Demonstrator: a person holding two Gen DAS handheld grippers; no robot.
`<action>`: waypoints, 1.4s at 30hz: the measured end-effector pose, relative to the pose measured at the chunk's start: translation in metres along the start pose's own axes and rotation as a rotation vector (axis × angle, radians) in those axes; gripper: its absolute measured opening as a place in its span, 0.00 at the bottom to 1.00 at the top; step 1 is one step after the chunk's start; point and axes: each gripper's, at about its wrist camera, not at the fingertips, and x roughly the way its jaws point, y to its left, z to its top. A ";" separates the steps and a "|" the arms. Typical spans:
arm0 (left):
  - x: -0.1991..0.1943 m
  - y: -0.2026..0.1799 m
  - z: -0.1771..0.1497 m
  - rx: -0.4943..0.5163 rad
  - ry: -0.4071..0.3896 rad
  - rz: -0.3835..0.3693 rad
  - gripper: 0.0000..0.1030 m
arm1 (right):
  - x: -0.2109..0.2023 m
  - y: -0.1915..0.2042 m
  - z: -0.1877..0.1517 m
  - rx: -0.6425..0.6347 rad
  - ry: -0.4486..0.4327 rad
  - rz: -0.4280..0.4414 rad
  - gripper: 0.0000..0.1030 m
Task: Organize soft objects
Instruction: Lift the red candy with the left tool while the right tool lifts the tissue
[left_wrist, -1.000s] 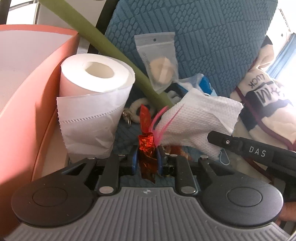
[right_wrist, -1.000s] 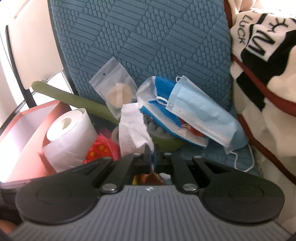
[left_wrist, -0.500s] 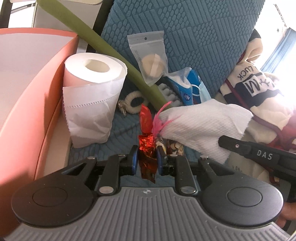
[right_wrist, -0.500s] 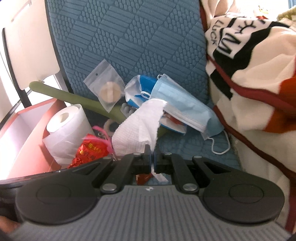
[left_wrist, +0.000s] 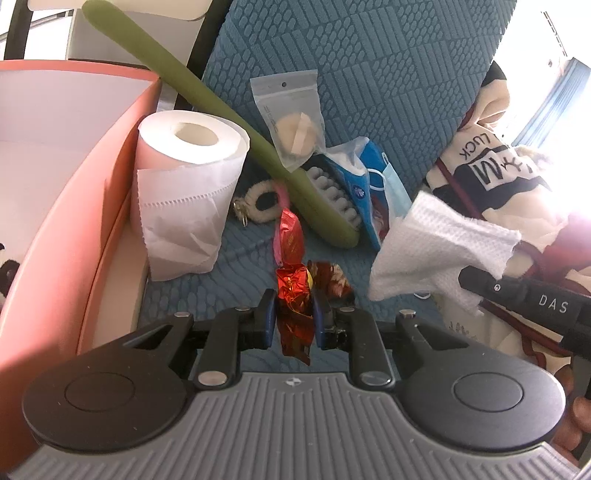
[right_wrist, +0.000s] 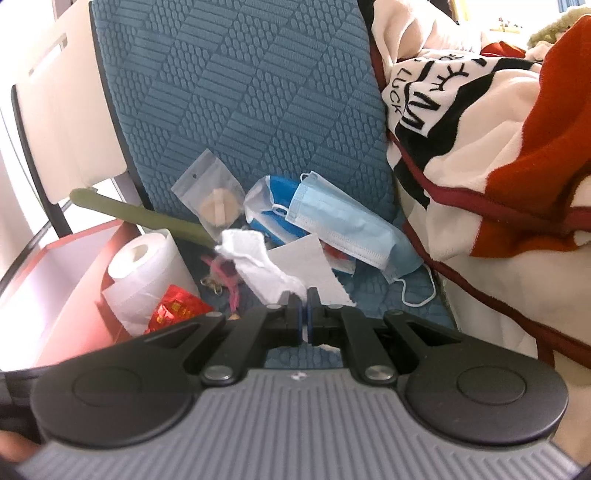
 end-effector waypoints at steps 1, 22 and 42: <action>0.000 -0.001 -0.001 0.003 0.003 0.000 0.23 | 0.000 0.001 -0.002 -0.004 0.006 -0.003 0.06; -0.041 -0.005 -0.016 0.031 0.034 -0.016 0.23 | -0.027 0.031 -0.039 -0.030 0.127 0.009 0.06; -0.094 -0.004 0.013 0.045 -0.001 -0.048 0.23 | -0.060 0.057 -0.024 0.015 0.112 0.033 0.06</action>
